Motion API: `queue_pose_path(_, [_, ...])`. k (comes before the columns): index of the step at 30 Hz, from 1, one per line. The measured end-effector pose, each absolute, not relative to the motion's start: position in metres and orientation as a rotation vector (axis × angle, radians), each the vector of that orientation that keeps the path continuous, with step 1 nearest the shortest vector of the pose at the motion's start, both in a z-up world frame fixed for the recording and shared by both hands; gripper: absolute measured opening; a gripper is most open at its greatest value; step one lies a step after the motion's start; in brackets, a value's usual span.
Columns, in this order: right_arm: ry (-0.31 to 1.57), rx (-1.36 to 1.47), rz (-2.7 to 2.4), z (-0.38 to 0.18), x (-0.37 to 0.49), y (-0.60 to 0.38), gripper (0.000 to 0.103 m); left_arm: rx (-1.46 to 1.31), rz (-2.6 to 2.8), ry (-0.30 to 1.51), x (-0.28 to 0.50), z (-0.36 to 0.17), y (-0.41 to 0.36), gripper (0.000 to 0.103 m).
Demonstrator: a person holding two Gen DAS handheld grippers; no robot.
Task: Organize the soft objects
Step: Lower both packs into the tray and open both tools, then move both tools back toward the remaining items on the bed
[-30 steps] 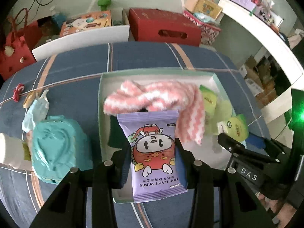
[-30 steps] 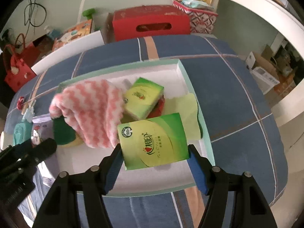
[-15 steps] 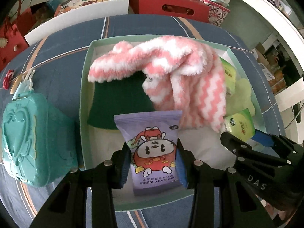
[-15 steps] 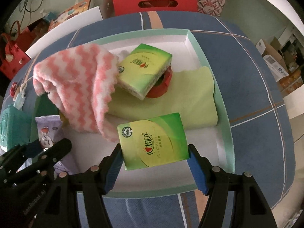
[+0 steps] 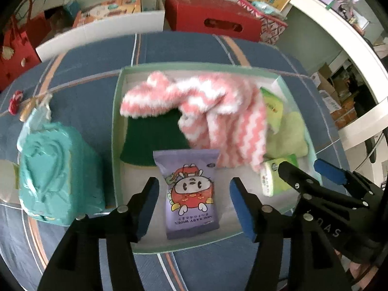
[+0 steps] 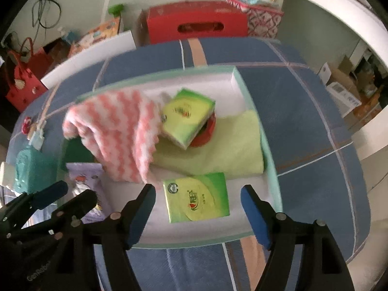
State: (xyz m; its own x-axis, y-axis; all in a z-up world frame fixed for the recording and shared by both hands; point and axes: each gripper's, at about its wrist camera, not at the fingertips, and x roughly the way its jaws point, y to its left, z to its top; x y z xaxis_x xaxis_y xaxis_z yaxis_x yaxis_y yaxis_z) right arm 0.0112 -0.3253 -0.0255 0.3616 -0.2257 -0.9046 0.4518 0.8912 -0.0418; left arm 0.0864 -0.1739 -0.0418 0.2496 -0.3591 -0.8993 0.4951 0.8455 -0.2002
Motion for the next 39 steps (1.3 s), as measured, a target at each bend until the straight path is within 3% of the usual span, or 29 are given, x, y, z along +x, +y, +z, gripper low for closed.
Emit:
queue_pose_path(14, [1.065,0.213,-0.454,-0.004,0.002,-0.321,0.076,0.117,-0.556,1.095,0.085,-0.017,-0.160,0.066])
queue_pose_path(18, [1.063,0.201,-0.461,-0.007,0.004,-0.323,0.097,0.118,-0.547,1.077,0.085,-0.016,-0.158,0.084])
queue_pose_path(22, [1.056,0.191,-0.475,-0.007,0.002,-0.324,0.103,0.119,-0.528,1.055,0.086,-0.016,-0.156,0.094])
queue_pose_path(39, [1.030,0.196,-0.487,0.001,0.000,-0.327,0.103,0.140,-0.543,1.036,0.082,-0.009,-0.161,0.095])
